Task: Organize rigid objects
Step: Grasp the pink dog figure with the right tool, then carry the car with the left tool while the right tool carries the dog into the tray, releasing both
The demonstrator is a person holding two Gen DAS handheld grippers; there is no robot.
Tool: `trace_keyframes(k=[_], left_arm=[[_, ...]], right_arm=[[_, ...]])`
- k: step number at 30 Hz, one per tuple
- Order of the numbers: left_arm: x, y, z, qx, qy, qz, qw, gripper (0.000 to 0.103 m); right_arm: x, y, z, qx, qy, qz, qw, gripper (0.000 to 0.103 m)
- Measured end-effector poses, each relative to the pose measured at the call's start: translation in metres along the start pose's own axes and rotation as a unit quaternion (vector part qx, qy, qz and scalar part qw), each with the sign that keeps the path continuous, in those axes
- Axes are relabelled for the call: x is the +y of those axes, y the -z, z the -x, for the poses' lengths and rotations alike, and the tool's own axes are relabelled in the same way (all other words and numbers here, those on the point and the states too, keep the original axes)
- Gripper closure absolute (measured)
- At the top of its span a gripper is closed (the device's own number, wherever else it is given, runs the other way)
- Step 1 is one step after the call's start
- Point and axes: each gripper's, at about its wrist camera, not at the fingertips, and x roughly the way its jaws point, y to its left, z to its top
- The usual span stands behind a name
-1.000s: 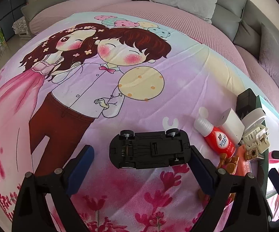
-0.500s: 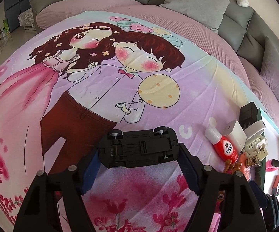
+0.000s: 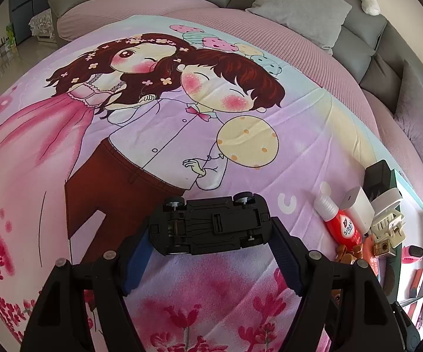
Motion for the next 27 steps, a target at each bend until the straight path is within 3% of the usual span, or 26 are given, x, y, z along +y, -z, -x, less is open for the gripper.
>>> trace_keyframes(k=[8, 15, 27], left_arm=[[0.001, -0.007, 0.025, -0.036, 0.012, 0.004, 0.9993, 0.026], [-0.017, -0.011, 0.046, -0.069, 0.029, -0.016, 0.9971, 0.026], [-0.107, 0.006, 0.066, -0.082, 0.079, -0.129, 0.9851, 0.026]], right_arm=[[-0.004, -0.011, 0.036, -0.074, -0.012, -0.018, 0.997, 0.056], [-0.027, -0.018, 0.061, -0.126, 0.022, -0.048, 0.991, 0.056], [-0.123, -0.006, 0.1, -0.169, 0.112, -0.154, 0.967, 0.056]])
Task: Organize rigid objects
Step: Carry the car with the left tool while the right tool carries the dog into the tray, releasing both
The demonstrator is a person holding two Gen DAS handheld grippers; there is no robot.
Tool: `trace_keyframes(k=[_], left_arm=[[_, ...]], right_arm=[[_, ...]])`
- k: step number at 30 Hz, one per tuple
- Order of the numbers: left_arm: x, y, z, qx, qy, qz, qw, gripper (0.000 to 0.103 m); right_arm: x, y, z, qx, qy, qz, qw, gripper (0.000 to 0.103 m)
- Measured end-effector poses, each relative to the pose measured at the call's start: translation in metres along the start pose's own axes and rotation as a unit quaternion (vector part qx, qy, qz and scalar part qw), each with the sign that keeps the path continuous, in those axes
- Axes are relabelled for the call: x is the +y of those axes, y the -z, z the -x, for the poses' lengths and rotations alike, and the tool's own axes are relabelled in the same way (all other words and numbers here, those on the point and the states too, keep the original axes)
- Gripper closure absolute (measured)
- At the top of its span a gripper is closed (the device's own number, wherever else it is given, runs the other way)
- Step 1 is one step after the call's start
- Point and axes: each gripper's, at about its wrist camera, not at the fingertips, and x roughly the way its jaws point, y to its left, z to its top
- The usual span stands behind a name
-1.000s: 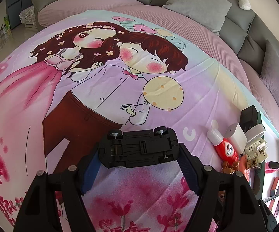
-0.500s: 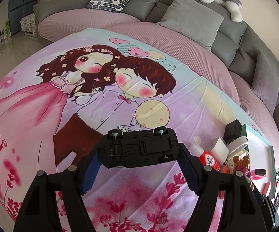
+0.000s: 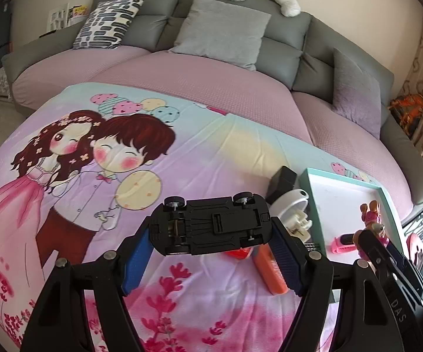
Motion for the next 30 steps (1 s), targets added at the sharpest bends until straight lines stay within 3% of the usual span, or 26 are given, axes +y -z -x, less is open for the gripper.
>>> trace_keyframes(k=[9, 18, 30], left_arm=[[-0.084, 0.01, -0.007, 0.016, 0.033, -0.098, 0.9945, 0.026], [-0.151, 0.032, -0.028, 0.056, 0.062, -0.179, 0.9802, 0.026], [-0.181, 0.047, -0.051, 0.082, 0.038, -0.202, 0.9752, 0.026]], right_arm=[[-0.069, -0.007, 0.013, -0.017, 0.068, -0.057, 0.996, 0.056], [-0.107, -0.001, 0.009, 0.004, 0.106, -0.091, 0.99, 0.056], [-0.133, 0.008, 0.004, 0.026, 0.107, -0.121, 0.987, 0.056]])
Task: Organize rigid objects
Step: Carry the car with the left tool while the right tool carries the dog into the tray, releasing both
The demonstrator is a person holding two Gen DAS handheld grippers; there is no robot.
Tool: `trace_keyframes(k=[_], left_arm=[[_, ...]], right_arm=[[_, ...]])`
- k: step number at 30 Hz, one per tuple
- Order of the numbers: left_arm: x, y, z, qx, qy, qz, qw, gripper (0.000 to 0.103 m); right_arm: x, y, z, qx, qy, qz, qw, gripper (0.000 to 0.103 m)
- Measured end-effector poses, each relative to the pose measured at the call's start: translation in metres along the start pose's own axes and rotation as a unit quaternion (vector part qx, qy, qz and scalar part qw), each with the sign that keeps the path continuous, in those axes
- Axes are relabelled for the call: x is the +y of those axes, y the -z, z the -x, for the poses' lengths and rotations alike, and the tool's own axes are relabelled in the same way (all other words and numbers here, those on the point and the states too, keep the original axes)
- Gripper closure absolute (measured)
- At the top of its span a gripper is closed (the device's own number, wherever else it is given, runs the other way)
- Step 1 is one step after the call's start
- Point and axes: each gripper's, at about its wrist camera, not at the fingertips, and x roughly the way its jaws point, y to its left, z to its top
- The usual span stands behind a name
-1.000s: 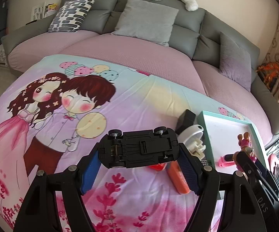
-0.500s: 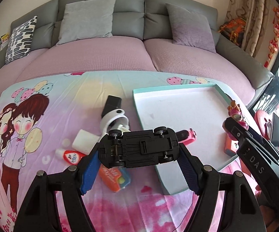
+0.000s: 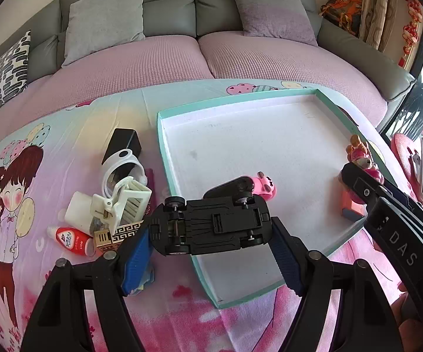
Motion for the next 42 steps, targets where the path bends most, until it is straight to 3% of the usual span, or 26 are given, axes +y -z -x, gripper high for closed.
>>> trace_keyframes(k=[16, 28, 29, 31, 42], left_arm=[[-0.016, 0.004, -0.016, 0.023, 0.0, -0.014, 0.9997, 0.026], [-0.007, 0.002, -0.011, 0.02, 0.009, 0.002, 0.9998, 0.025], [-0.007, 0.002, -0.01, 0.019, 0.011, 0.003, 0.9998, 0.024], [-0.006, 0.002, -0.009, 0.018, 0.009, 0.003, 0.9998, 0.015], [0.012, 0.003, 0.001, 0.01, 0.003, 0.032, 0.9994, 0.011]], right_arm=[[-0.006, 0.005, -0.012, 0.035, 0.009, -0.001, 0.999, 0.055], [0.002, 0.005, -0.009, 0.026, 0.014, 0.014, 0.999, 0.054], [0.003, 0.004, -0.009, 0.024, 0.015, 0.016, 0.999, 0.052], [0.003, 0.004, -0.008, 0.019, 0.019, 0.015, 1.0, 0.037], [0.002, 0.003, -0.005, 0.009, 0.019, 0.008, 1.0, 0.024]])
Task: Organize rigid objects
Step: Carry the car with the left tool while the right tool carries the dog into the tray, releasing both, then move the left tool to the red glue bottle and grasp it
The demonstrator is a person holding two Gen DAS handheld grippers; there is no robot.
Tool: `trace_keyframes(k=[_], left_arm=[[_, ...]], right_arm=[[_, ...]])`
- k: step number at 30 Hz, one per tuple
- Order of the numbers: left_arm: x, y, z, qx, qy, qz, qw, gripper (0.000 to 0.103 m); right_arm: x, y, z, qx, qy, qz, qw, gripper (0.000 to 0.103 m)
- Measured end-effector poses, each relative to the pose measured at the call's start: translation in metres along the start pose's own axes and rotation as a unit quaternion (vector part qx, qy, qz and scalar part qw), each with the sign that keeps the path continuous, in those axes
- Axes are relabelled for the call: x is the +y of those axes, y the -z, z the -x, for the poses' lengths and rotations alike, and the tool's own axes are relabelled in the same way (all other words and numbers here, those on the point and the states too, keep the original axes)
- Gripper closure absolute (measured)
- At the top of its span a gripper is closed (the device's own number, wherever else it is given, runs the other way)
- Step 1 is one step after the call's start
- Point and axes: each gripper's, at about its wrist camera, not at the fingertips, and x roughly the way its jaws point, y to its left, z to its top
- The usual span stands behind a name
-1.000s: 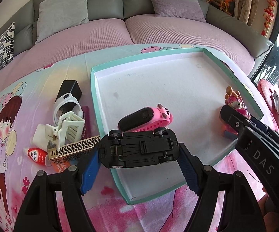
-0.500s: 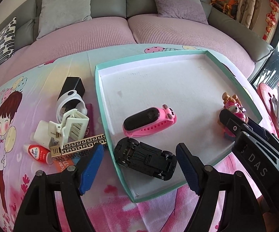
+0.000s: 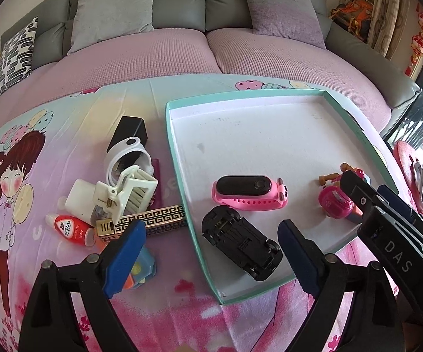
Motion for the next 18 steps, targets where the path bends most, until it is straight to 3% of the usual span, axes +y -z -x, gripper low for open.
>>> trace_keyframes(k=[6, 10, 12, 18], left_arm=[[0.024, -0.002, 0.01, -0.015, -0.014, 0.029, 0.9994, 0.011], [0.052, -0.003, 0.024, -0.043, -0.035, 0.071, 0.9959, 0.011], [0.069, -0.003, 0.033, -0.062, -0.046, 0.098, 0.9922, 0.0], [0.119, 0.002, 0.053, -0.098, -0.09, 0.163, 0.9776, 0.0]], right_arm=[[0.001, 0.0, 0.002, -0.014, 0.003, -0.011, 1.0, 0.0], [0.006, -0.001, 0.005, -0.024, -0.011, -0.017, 1.0, 0.0], [0.013, -0.001, 0.007, -0.03, -0.015, -0.011, 0.999, 0.0], [0.043, 0.002, 0.01, -0.04, -0.037, 0.019, 0.998, 0.0]])
